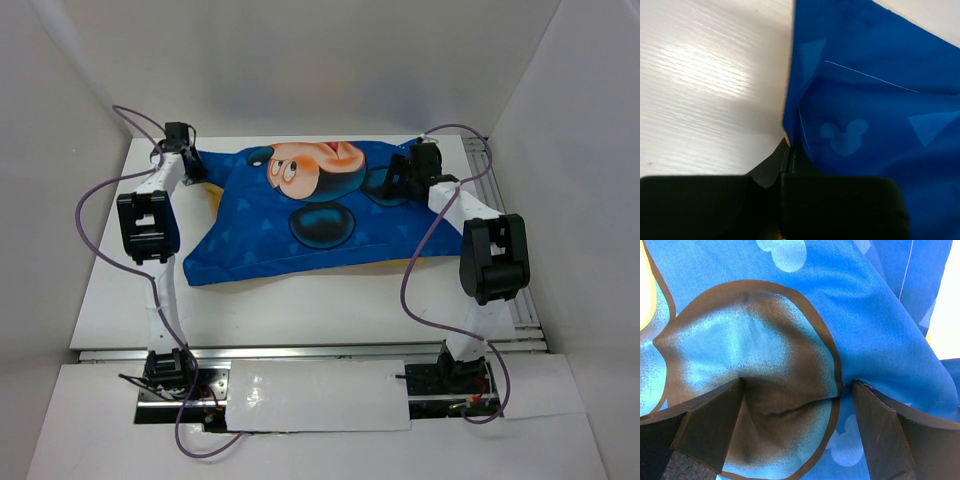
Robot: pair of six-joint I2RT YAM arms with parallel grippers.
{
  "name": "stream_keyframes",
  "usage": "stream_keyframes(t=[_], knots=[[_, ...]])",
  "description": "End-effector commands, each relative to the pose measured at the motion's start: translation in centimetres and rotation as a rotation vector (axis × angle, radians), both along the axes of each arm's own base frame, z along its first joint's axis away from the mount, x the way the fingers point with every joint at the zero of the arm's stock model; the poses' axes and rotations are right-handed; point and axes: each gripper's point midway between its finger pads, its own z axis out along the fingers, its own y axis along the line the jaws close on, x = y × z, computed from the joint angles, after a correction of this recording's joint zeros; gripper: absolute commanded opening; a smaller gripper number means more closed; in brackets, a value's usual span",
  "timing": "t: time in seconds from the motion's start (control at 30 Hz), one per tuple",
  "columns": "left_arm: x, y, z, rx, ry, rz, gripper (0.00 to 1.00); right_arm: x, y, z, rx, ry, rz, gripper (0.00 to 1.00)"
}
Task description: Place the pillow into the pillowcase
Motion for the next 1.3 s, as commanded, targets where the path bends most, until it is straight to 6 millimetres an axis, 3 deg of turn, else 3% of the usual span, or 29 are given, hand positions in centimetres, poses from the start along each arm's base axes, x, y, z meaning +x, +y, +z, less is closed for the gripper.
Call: stream_keyframes(t=[0.0,0.13,0.3,0.33,0.43,0.57,0.6,0.63,0.67,0.73,0.77,0.83,0.87,0.9,0.93,1.03,1.07,1.13,1.17,1.2,1.23,1.27], knots=[[0.9,-0.9,0.1,-0.020,-0.046,-0.058,0.00,-0.1,-0.9,-0.5,-0.027,0.028,-0.015,0.95],[1.9,1.3,2.2,0.049,-0.114,-0.035,0.00,-0.7,-1.3,-1.5,-0.047,0.064,-0.019,0.89],[3.1,7.7,5.7,0.138,-0.205,0.062,0.00,-1.5,-3.3,-3.0,-0.094,0.104,-0.079,0.88],[3.0,9.3,5.5,0.120,-0.211,0.073,0.00,-1.6,-3.3,-3.5,-0.095,0.115,-0.079,0.88],[3.6,11.5,6.0,0.113,-0.260,0.057,0.00,-1.9,-3.4,-4.4,-0.098,0.135,-0.078,0.88],[4.4,12.8,6.8,0.130,-0.304,0.017,0.00,-1.9,-3.4,-4.8,-0.106,0.144,-0.071,0.88],[4.9,12.6,8.1,0.133,-0.334,-0.009,0.05,-2.0,-3.4,-5.2,-0.107,0.153,-0.071,0.88],[5.2,12.4,8.0,0.133,-0.339,-0.028,0.26,-2.0,-3.4,-5.2,-0.107,0.153,-0.071,0.88],[5.4,12.2,8.5,0.132,-0.354,-0.049,0.97,-2.0,-3.4,-5.2,-0.107,0.153,-0.071,0.88],[5.2,11.9,8.9,0.123,-0.354,-0.059,1.00,-2.0,-3.6,-5.2,-0.114,0.153,-0.077,0.88],[5.2,11.9,10.8,0.133,-0.381,-0.059,1.00,-1.7,-3.5,-4.9,-0.112,0.144,-0.078,0.88],[4.2,11.0,11.6,0.112,-0.375,-0.079,1.00,-1.7,-3.1,-4.9,-0.113,0.143,-0.069,0.88],[3.6,10.3,14.1,0.115,-0.407,-0.113,1.00,-1.7,-3.1,-4.4,-0.118,0.135,-0.063,0.88],[2.7,9.2,13.1,0.080,-0.383,-0.153,1.00,-1.7,-3.1,-4.4,-0.118,0.135,-0.063,0.88],[2.2,9.1,13.6,0.091,-0.383,-0.163,1.00,-1.8,-2.7,-4.2,-0.117,0.124,-0.054,0.88],[1.6,5.8,14.0,0.084,-0.340,-0.239,1.00,-1.8,-2.0,-4.2,-0.110,0.124,-0.036,0.88],[1.0,3.7,12.8,0.067,-0.271,-0.258,1.00,-1.8,-2.0,-4.2,-0.110,0.124,-0.036,0.88],[1.1,3.0,11.3,0.119,-0.193,-0.240,1.00,-1.9,-1.4,-4.2,-0.103,0.124,-0.019,0.88],[0.2,1.2,9.5,0.122,-0.099,-0.251,1.00,-1.9,-1.4,-4.2,-0.103,0.124,-0.019,0.88],[0.4,1.0,9.8,0.140,-0.083,-0.226,1.00,-1.9,-1.4,-4.2,-0.103,0.124,-0.019,0.88],[-0.1,1.4,7.3,0.164,-0.004,-0.183,1.00,-1.7,-0.8,-4.1,-0.103,0.114,-0.008,0.88],[-0.5,1.0,6.6,0.157,0.030,-0.166,1.00,-1.7,-0.8,-4.1,-0.103,0.114,-0.008,0.88]])
